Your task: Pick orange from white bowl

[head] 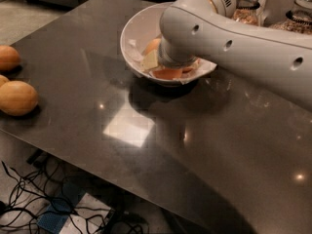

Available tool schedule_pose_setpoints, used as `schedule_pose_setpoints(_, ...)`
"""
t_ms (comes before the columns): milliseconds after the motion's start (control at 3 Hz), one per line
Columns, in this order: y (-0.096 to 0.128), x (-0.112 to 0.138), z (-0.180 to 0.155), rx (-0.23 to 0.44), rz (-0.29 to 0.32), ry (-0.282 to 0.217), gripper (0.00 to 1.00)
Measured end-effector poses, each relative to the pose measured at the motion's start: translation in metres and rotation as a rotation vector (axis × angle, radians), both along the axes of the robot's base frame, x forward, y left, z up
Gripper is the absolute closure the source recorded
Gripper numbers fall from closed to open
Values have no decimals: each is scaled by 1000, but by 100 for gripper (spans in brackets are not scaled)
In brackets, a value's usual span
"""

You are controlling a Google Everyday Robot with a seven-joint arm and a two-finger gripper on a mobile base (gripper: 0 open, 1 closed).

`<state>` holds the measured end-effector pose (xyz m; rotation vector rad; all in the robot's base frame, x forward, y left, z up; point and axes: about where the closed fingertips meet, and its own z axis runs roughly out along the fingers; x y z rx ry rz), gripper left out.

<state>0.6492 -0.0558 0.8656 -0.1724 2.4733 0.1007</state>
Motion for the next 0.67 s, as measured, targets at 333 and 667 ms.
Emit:
schedule_pose_setpoints(333,-3,2,-6,-3,-19,9,17)
schedule_pose_setpoints(667,-7,4,-16,1,-36,28,36)
